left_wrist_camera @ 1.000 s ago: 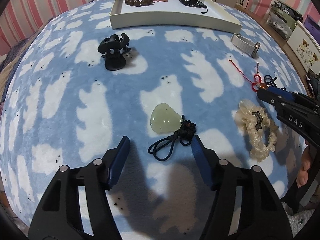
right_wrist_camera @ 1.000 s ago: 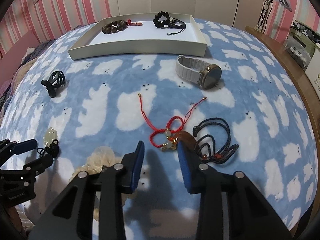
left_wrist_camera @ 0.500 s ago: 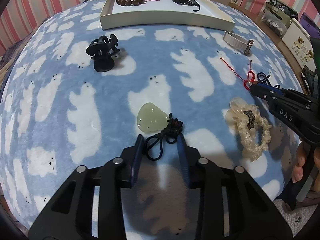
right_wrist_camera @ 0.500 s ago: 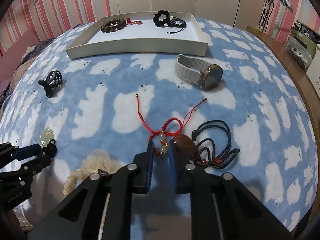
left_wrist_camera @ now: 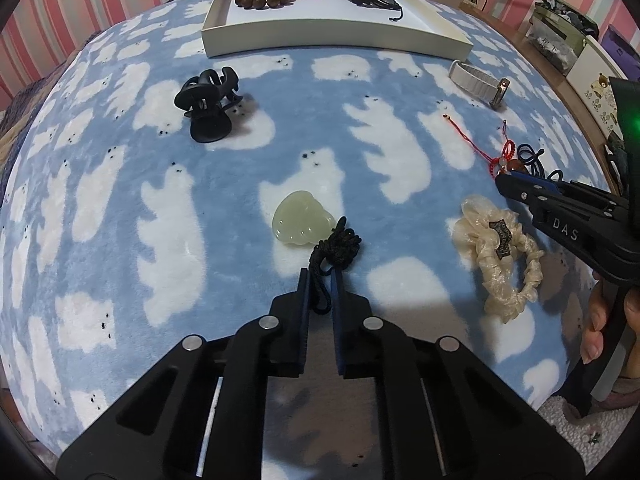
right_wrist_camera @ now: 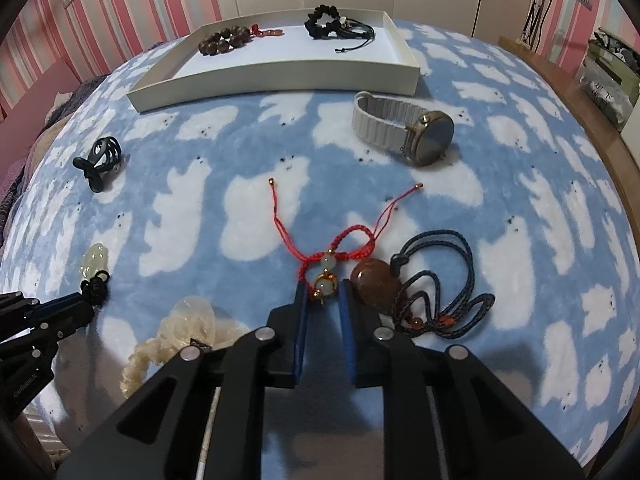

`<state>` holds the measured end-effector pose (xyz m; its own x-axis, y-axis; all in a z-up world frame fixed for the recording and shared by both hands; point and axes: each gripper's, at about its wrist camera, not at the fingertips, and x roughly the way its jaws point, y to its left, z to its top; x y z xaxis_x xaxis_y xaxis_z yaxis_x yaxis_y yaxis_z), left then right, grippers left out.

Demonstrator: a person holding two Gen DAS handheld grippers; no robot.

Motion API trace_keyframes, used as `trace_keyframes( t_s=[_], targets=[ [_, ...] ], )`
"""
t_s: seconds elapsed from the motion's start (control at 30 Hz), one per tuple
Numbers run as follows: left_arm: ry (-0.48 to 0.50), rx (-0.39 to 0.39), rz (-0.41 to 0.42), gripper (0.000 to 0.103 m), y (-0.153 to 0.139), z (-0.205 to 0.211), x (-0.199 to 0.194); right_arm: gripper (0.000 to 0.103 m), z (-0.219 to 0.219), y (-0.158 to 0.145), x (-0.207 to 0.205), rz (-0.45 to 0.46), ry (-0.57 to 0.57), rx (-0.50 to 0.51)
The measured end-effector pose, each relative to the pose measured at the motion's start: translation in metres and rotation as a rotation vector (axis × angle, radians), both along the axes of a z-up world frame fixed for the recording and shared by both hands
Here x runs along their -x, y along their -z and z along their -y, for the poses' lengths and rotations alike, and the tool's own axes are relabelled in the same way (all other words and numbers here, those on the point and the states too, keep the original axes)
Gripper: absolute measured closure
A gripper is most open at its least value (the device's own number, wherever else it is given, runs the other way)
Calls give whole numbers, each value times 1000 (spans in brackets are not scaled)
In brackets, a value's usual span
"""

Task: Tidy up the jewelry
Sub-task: 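Lift the jade pendant and red bracelet and carry both toward the tray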

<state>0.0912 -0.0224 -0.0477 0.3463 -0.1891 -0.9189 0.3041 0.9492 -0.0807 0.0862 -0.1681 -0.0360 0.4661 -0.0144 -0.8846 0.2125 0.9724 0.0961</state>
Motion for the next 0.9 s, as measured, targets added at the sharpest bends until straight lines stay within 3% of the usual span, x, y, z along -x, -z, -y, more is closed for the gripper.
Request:
trace_keyframes(
  t_s=[0.3, 0.37, 0.9],
  targets=[
    [-6, 9, -2, 97, 0, -1, -2, 95, 6, 1, 0, 16, 3, -46],
    [-8, 7, 1, 101, -1, -2, -2, 95, 6, 1, 1, 19, 3, -51],
    [-22, 27, 58, 101, -19, -7, -3, 95, 10, -12, 3, 71, 1, -63]
  ],
)
